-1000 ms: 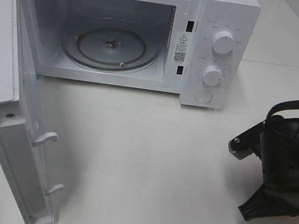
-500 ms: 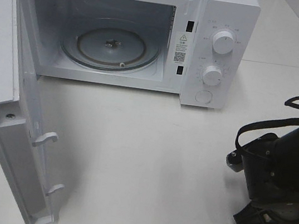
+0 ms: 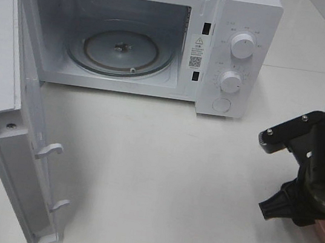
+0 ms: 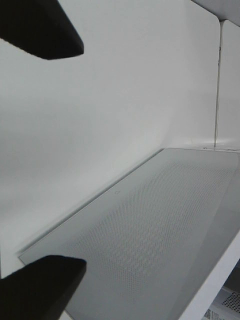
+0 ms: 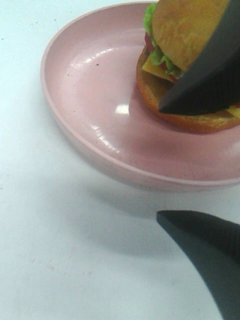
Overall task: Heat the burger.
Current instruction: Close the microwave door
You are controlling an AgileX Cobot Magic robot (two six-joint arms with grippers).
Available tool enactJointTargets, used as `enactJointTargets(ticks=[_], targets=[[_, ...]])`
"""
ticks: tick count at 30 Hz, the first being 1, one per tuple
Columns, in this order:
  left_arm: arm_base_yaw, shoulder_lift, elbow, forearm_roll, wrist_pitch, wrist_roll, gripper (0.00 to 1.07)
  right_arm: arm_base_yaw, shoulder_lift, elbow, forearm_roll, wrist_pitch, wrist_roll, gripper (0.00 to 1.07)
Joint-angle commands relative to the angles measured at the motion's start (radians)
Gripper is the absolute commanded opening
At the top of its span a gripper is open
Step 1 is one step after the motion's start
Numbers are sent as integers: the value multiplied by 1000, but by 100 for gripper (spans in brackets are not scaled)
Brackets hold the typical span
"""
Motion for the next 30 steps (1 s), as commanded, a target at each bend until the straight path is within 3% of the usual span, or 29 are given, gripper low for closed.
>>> enactJointTargets(ticks=[1,2,3,5,8,10,13,15,21,30], targets=[[3,-16,1,-4,-5,0,100,-5,-92,0,73,-17,-101,58],[3,-16,1,-4,-5,0,100,-5,-181,0,155,-42,-222,59],[3,-16,1,-4,-5,0,100,-5,-181,0,155,-42,-222,59],[3,-16,1,-4,-5,0,100,-5,-348,0,304,-76,-460,68],[3,-16,1,-4,-5,0,100,-5,-383,0,333,-77,-521,72],[3,-16,1,-4,-5,0,100,-5,-546,-22,504,-41,-707,84],[3,-16,1,-4,-5,0,100,-5,-587,-35,556,-22,-747,85],[3,-16,1,-4,-5,0,100,-5,-738,-62,664,13,-842,84],[3,-16,1,-4,-5,0,100,-5,-916,-62,712,72,-873,83],[3,-16,1,-4,-5,0,100,-5,-1043,-62,711,239,-881,77]])
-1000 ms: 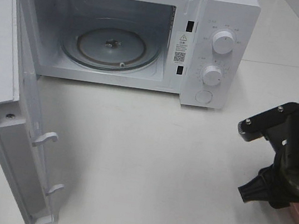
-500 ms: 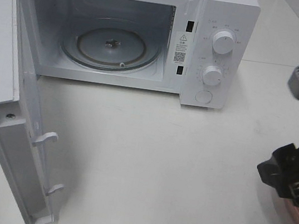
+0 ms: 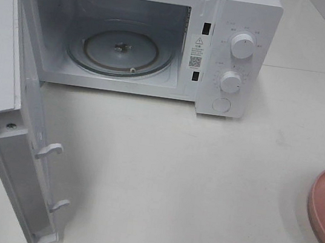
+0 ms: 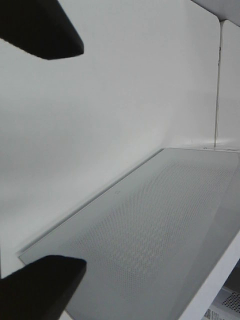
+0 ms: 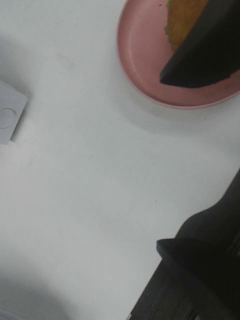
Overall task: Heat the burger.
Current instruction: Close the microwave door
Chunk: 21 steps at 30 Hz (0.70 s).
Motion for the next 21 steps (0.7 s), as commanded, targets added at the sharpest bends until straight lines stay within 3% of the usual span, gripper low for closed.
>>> enactJointTargets(ticks=[1,6,9,10,17,21], targets=[[3,-16,1,-4,-5,0,100,-5,-38,-4,4,78,-19,77],[3,-16,1,-4,-5,0,100,-14,-135,11,0,85,-38,76],[3,-16,1,-4,-5,0,100,-64,-191,27,0,81,-62,76],[3,-16,1,-4,-5,0,100,-124,-228,45,1,80,-78,76],[3,-16,1,-4,-5,0,100,-282,-329,96,20,60,-112,76],[3,-16,1,-4,-5,0,100,-387,-389,120,106,55,-134,76]])
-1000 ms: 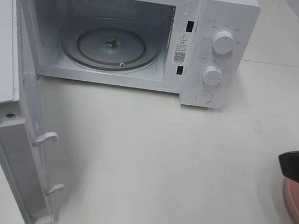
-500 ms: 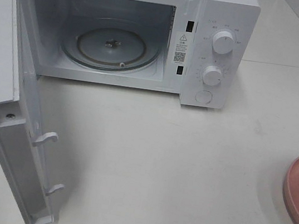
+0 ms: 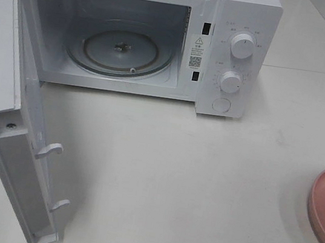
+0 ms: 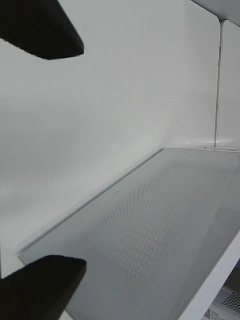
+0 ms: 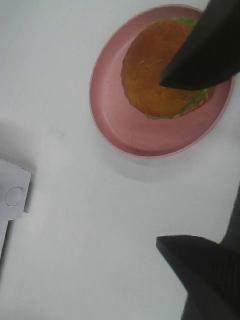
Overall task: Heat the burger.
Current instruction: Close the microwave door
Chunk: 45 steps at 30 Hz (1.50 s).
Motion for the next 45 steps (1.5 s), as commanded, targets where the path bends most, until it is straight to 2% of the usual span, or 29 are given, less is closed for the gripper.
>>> enactJointTargets(ticks=[1,2,5,16,45], targets=[[3,-16,1,-4,-5,0,100,-52,-30,10,47,-7,-30,76],[3,-16,1,-4,-5,0,100,-95,-51,15,69,1,-43,76],[3,-16,1,-4,-5,0,100,-149,-91,24,84,10,-61,76],[3,-16,1,-4,-5,0,100,-307,-270,26,100,9,-83,76],[1,-16,1,-3,-5,0,100,-305,-268,26,103,9,-86,76]])
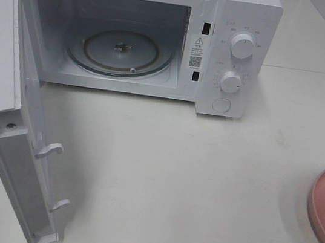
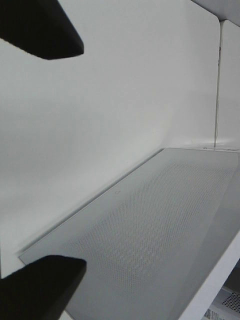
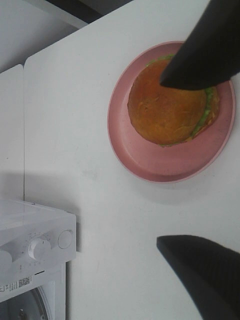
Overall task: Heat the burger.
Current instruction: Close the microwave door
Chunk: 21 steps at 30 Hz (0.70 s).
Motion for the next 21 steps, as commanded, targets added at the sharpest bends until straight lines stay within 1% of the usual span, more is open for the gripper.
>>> enactJointTargets(ticks=[1,16,17,21], targets=[[1,-16,1,-3,-5,0,100,5,-26,4,0,-1,-10,76],[1,-18,1,-3,-5,0,100,5,-26,4,0,-1,-10,76],[1,-13,1,25,-8,-28,99,5,-26,4,0,-1,-10,76],[1,5,3,39,-7,-45,98,5,-26,4,0,-1,-10,76]])
